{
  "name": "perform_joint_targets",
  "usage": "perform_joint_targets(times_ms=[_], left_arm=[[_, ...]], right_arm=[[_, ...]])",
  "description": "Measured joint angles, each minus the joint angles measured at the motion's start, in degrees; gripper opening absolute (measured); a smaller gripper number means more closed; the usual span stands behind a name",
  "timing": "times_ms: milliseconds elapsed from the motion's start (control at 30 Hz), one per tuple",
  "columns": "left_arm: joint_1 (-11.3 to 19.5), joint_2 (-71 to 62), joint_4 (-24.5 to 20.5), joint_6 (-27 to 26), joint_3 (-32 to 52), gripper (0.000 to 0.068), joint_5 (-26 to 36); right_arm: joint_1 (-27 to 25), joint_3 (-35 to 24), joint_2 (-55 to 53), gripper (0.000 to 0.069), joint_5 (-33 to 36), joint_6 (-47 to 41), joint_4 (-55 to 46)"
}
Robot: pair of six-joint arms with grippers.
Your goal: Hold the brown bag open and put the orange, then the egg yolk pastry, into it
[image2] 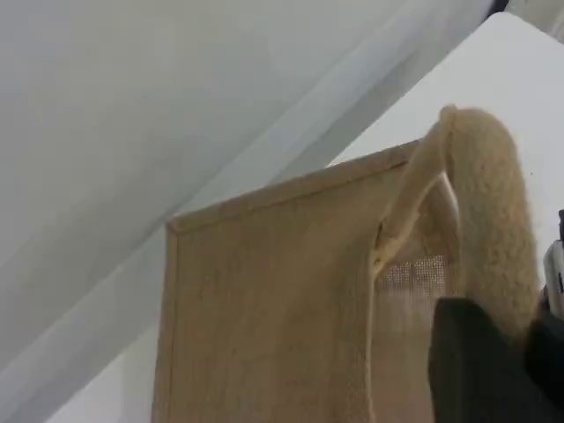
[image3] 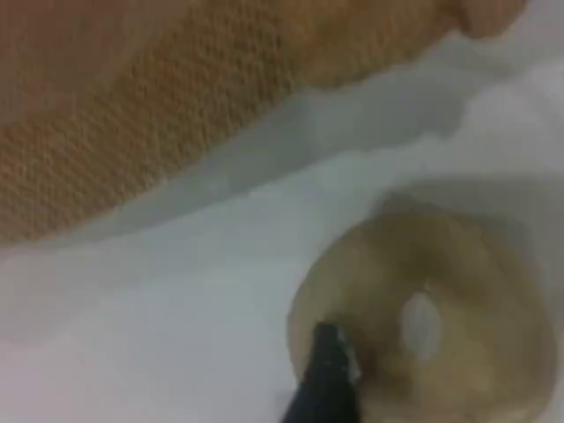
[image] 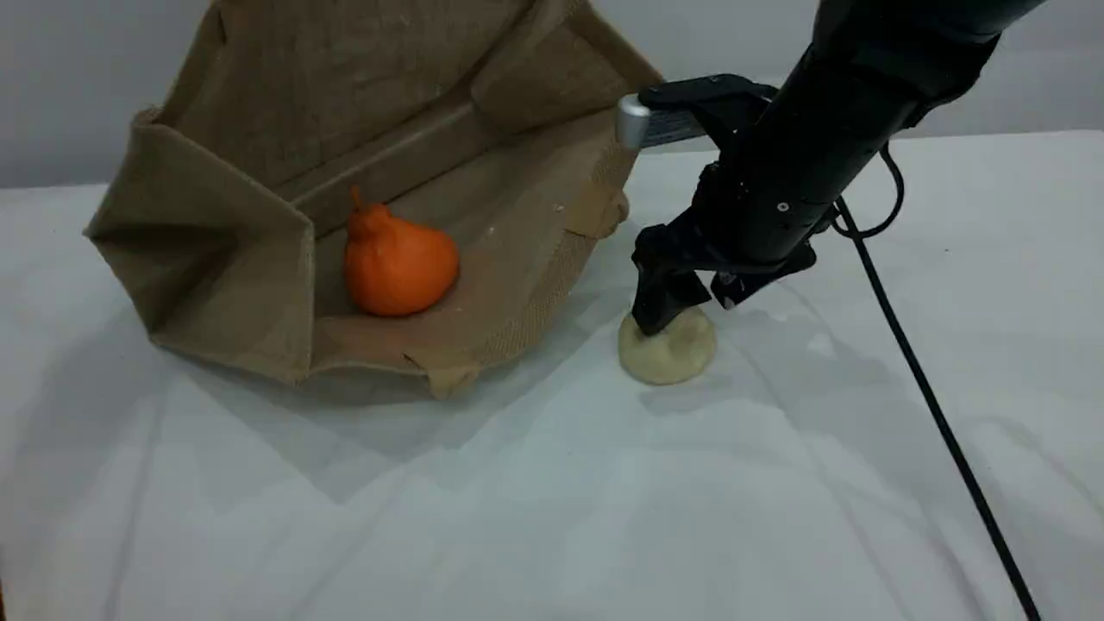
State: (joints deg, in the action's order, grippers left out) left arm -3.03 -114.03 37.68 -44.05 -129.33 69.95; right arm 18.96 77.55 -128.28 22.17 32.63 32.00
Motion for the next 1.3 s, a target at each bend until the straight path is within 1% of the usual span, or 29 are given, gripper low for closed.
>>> perform_joint_targets(times_ms=[133, 300, 400, 500, 633, 733, 833, 1033, 1100, 1200, 1300], left_arm=[[0.0, -0.1, 0.0, 0.0, 0.0, 0.0093, 0.0], [0.0, -0.1, 0.0, 0.0, 0.0, 0.0093, 0.0], [0.0, -0.1, 0.0, 0.0, 0.0, 0.0093, 0.0], [0.0, -0.1, 0.0, 0.0, 0.0, 0.0093, 0.0], [0.0, -0.1, 0.5, 0.0, 0.0, 0.0093, 0.0], [0.0, -0.1, 0.4, 0.0, 0.0, 0.0093, 0.0], [0.0, -0.1, 0.4, 0.0, 0.0, 0.0093, 0.0], [0.0, -0.1, 0.4, 0.0, 0.0, 0.0093, 0.0], [0.0, -0.1, 0.4, 0.0, 0.0, 0.0093, 0.0], [0.0, -0.1, 0.4, 0.0, 0.0, 0.0093, 0.0], [-0.3, -0.1, 0.4, 0.0, 0.0, 0.0093, 0.0]], right_arm=[[0.0, 0.0, 0.0, 0.0459, 0.2, 0.0, 0.1], [0.0, 0.0, 0.0, 0.0321, 1.2, 0.0, 0.4], [0.0, 0.0, 0.0, 0.0225, 1.5, 0.0, 0.4], [0.0, 0.0, 0.0, 0.0147, 1.8, 0.0, 0.4], [0.0, 0.0, 0.1, 0.0062, 2.4, 1.1, 0.0], [-0.1, 0.0, 1.2, 0.0041, 4.6, 1.1, -2.5], [-0.1, 0.0, 3.8, 0.0036, 6.6, -1.2, -6.2], [-0.1, -0.1, 11.0, 0.0032, 11.3, -10.7, -16.6], [-0.1, -1.0, 13.7, 0.0030, 11.9, -13.2, -19.3], [-0.1, -3.2, 18.0, 0.0030, 11.0, -14.2, -20.5], [-0.1, -6.7, 22.9, 0.0030, 7.2, -14.2, -18.8]])
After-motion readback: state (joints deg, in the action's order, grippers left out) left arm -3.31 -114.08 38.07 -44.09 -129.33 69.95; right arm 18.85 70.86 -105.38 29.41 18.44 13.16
